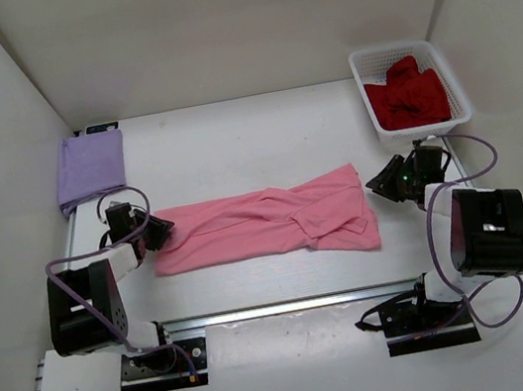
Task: Fold and stack the t-shirts
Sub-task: Fold the other side of the tshirt into a rectangle
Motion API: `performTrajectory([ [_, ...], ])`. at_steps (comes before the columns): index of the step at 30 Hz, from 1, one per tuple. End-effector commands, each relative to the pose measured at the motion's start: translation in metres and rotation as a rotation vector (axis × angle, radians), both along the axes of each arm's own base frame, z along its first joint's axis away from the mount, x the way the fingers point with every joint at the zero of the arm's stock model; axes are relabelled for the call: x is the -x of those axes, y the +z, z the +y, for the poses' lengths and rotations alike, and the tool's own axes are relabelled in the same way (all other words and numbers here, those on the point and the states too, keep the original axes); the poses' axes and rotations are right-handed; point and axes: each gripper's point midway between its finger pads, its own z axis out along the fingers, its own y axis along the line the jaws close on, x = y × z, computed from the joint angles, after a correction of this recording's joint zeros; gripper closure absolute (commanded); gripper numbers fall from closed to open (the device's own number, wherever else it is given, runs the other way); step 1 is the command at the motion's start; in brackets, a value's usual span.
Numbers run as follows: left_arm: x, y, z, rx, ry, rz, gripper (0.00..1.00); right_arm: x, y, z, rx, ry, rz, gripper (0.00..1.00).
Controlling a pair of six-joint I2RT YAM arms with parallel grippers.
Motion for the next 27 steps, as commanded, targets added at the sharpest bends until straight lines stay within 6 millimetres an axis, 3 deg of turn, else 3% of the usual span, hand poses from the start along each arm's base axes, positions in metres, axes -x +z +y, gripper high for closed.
performTrajectory([
  [1,-0.013,0.028,-0.001,-0.055,-0.023,-0.061,0.57,-0.015,0.034,0.004,0.059,0.024,-0.099,0.71],
  [5,-0.019,0.063,-0.02,-0.092,-0.092,-0.148,0.55,-0.001,0.052,0.013,0.088,0.004,-0.135,0.72],
  [7,-0.018,0.077,-0.042,-0.126,-0.163,-0.19,0.55,0.012,0.05,0.019,0.108,0.022,-0.151,0.87],
  [9,-0.011,0.083,-0.078,-0.166,-0.263,-0.22,0.55,0.025,0.048,0.039,0.119,0.109,-0.132,1.0],
  [11,0.001,0.081,-0.106,-0.172,-0.352,-0.211,0.55,0.032,0.052,0.057,0.166,0.222,-0.14,1.0],
  [13,0.014,0.077,-0.135,-0.154,-0.45,-0.215,0.56,0.055,0.042,0.077,0.19,0.318,-0.076,1.0],
  [15,0.031,0.073,-0.165,-0.127,-0.544,-0.222,0.56,0.074,0.041,0.101,0.19,0.402,-0.082,0.96],
  [17,0.043,0.072,-0.19,-0.116,-0.625,-0.23,0.55,0.092,0.028,0.11,0.184,0.422,-0.059,0.82],
  [20,0.059,0.072,-0.228,-0.119,-0.739,-0.241,0.55,0.101,0.026,0.126,0.128,0.437,-0.081,0.69],
  [22,0.074,0.066,-0.26,-0.116,-0.83,-0.235,0.54,0.101,0.022,0.13,0.125,0.437,-0.068,0.68],
  [24,0.078,0.063,-0.276,-0.127,-0.884,-0.228,0.55,0.101,0.019,0.133,0.133,0.438,-0.055,0.66],
  [27,0.08,0.047,-0.27,-0.116,-0.873,-0.193,0.56,0.11,0.006,0.132,0.099,0.421,-0.024,0.66],
])
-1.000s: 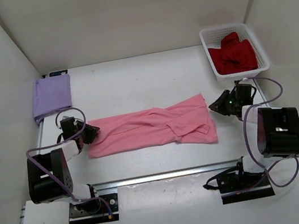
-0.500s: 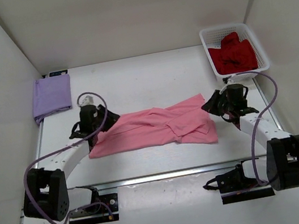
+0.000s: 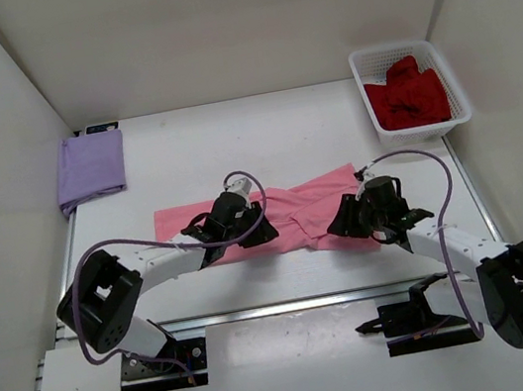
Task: Fold and stack the t-shirts
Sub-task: Fold the other side of the tshirt into a rectangle
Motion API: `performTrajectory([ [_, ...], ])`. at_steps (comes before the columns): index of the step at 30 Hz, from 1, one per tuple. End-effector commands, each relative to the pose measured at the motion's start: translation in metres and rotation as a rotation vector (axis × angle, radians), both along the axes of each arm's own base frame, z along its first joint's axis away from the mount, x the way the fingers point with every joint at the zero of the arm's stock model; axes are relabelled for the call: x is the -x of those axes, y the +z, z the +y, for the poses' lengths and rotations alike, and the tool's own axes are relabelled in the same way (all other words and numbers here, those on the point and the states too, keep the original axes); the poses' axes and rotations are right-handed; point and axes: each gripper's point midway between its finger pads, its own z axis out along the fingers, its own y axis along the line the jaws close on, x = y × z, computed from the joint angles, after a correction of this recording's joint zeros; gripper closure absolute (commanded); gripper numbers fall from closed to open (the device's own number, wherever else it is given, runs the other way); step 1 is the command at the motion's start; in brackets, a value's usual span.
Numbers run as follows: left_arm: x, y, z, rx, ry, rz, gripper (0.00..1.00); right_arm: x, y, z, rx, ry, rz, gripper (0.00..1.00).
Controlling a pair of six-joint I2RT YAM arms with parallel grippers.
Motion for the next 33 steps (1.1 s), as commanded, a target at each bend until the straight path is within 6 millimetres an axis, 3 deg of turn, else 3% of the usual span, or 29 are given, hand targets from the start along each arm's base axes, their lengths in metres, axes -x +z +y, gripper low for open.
performTrajectory([
  [1,-0.01,0.0,0.011,0.016,0.038,-0.022,0.56,-0.007,0.0,0.001,-0.042,-0.053,-0.025,0.66],
  [8,-0.007,-0.019,0.057,-0.074,0.103,-0.022,0.56,-0.014,-0.007,0.007,-0.046,-0.053,-0.008,0.66],
  [15,0.011,-0.045,0.098,-0.139,0.153,0.029,0.54,-0.023,-0.005,0.013,-0.051,-0.059,-0.012,0.69],
  [19,0.012,-0.048,0.121,-0.169,0.204,0.04,0.55,-0.026,-0.001,0.01,-0.052,-0.056,-0.018,0.73],
  [22,0.007,-0.038,0.135,-0.152,0.251,-0.001,0.54,-0.029,0.003,0.0,0.01,-0.084,-0.03,0.7],
  [27,0.0,-0.026,0.139,-0.13,0.276,-0.031,0.54,-0.029,-0.004,-0.004,-0.026,-0.093,-0.019,0.69],
  [31,0.0,-0.027,0.14,-0.153,0.263,-0.026,0.53,-0.03,-0.007,0.005,-0.052,-0.076,0.0,0.69],
  [33,-0.002,-0.029,0.148,-0.166,0.286,-0.014,0.55,-0.034,-0.002,0.011,-0.066,-0.068,-0.009,0.79],
])
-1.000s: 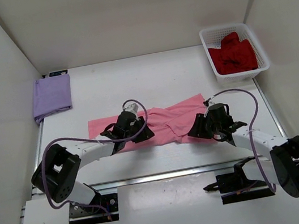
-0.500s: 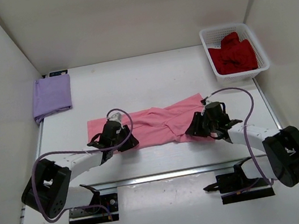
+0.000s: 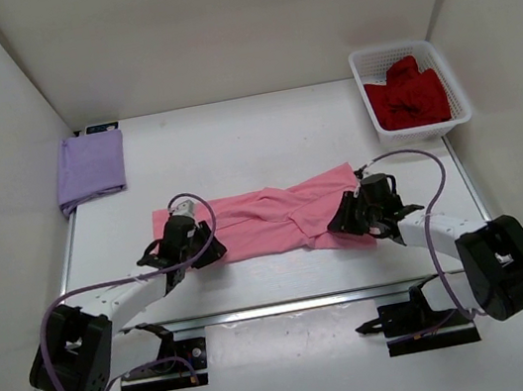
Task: Fold and stack the t-shirts
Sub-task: Fold the other side of the tshirt into a rectangle
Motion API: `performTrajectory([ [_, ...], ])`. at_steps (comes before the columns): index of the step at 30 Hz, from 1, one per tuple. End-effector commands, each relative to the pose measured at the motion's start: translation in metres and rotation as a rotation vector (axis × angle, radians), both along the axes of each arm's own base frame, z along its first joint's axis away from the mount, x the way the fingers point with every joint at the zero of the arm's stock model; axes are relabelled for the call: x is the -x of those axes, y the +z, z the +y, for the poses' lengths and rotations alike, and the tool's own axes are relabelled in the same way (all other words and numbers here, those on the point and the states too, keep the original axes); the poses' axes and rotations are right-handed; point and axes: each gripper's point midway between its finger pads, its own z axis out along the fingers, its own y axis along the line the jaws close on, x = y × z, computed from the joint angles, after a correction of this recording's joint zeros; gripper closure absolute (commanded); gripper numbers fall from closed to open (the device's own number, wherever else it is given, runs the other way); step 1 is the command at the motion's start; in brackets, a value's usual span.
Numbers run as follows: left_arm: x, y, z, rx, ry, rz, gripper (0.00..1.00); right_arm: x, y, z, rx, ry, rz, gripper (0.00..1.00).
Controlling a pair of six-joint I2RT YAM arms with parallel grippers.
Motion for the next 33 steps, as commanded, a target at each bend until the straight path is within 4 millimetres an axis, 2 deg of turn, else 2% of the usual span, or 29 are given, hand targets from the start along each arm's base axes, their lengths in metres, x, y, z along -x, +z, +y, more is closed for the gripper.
performTrajectory([
  [1,-0.007,0.007,0.008,-0.012,0.024,-0.012,0.54,-0.018,0.021,0.015,-0.044,0.015,-0.071,0.86],
  [4,-0.013,0.018,0.002,0.003,0.019,-0.042,0.54,-0.014,0.03,0.026,-0.073,0.054,-0.08,0.94],
  [6,-0.006,0.031,-0.031,0.023,-0.078,-0.057,0.54,-0.004,0.032,0.03,-0.08,0.075,-0.068,0.95],
  [7,-0.008,0.043,-0.045,0.041,-0.103,-0.078,0.54,0.001,0.034,0.03,-0.083,0.081,-0.064,0.96],
  [8,-0.006,0.053,-0.067,0.067,-0.158,-0.087,0.55,0.005,0.036,0.031,-0.094,0.081,-0.064,0.97],
  [9,-0.001,0.054,-0.082,0.084,-0.196,-0.072,0.55,0.011,0.035,0.032,-0.105,0.086,-0.045,0.98],
  [10,-0.001,0.064,-0.097,0.135,-0.222,-0.063,0.54,0.015,0.035,0.031,-0.111,0.086,-0.042,0.99],
  [11,-0.003,0.07,-0.11,0.18,-0.234,-0.065,0.55,0.021,0.035,0.029,-0.118,0.082,-0.037,0.99],
  [12,-0.002,0.067,-0.117,0.185,-0.242,-0.054,0.55,0.023,0.036,0.029,-0.119,0.084,-0.035,0.99],
  [13,-0.006,0.079,-0.128,0.224,-0.251,-0.086,0.55,0.03,0.03,0.025,-0.114,0.073,-0.017,0.98],
  [14,-0.01,0.077,-0.134,0.226,-0.249,-0.073,0.55,0.032,0.028,0.023,-0.108,0.063,-0.021,0.96],
  [15,-0.01,0.078,-0.146,0.238,-0.274,-0.063,0.54,0.035,0.026,0.021,-0.113,0.058,-0.014,0.92],
  [16,-0.008,0.071,-0.156,0.238,-0.295,-0.044,0.55,0.039,0.022,0.019,-0.109,0.063,0.002,0.85],
  [17,-0.01,0.076,-0.165,0.25,-0.308,-0.046,0.54,0.039,0.023,0.017,-0.115,0.066,-0.006,0.82],
  [18,-0.009,0.072,-0.176,0.254,-0.326,-0.025,0.55,0.045,0.02,0.016,-0.111,0.086,0.012,0.78],
  [20,-0.011,0.07,-0.189,0.268,-0.335,-0.02,0.55,0.05,0.019,0.011,-0.101,0.092,0.033,0.74],
  [22,-0.012,0.063,-0.2,0.29,-0.33,-0.001,0.56,0.043,0.03,0.002,-0.092,0.074,-0.009,0.73],
  [23,-0.012,0.06,-0.205,0.296,-0.33,0.008,0.55,0.043,0.03,-0.001,-0.081,0.067,-0.012,0.73],
  [25,-0.015,0.055,-0.207,0.288,-0.311,0.004,0.55,0.034,0.042,-0.011,-0.098,0.033,-0.066,0.74],
  [29,-0.011,0.048,-0.221,0.3,-0.328,0.019,0.56,0.031,0.043,-0.017,-0.118,0.016,-0.086,0.76],
  [31,-0.011,0.045,-0.228,0.305,-0.328,0.029,0.56,0.034,0.042,-0.014,-0.12,0.022,-0.081,0.76],
  [33,-0.005,0.033,-0.231,0.292,-0.336,0.055,0.56,0.036,0.037,-0.011,-0.11,0.034,-0.076,0.76],
])
